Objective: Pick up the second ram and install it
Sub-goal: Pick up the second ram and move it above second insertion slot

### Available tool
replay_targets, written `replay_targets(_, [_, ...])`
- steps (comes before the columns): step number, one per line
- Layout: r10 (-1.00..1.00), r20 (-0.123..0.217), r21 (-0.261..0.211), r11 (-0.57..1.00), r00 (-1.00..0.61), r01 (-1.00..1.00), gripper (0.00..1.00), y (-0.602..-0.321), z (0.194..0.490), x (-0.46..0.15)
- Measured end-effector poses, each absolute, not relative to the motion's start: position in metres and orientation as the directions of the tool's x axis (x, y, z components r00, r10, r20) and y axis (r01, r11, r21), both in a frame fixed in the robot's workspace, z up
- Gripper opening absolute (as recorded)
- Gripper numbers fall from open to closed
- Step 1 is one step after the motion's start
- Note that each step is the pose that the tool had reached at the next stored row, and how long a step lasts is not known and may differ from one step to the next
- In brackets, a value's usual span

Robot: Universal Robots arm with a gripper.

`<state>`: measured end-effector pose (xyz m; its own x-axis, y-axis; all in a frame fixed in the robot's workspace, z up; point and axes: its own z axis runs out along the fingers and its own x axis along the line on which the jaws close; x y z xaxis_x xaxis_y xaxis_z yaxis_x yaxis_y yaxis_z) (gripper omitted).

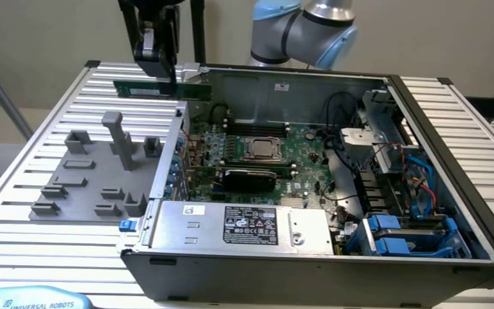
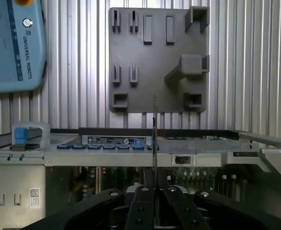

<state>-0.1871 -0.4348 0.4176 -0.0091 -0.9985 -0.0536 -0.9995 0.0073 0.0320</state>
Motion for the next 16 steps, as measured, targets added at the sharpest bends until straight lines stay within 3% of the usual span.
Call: replay_targets(16, [-0.999,-0.054,0.032,0.007,-0.009,-0.999,0.13,-0.401,0.388,-0.114])
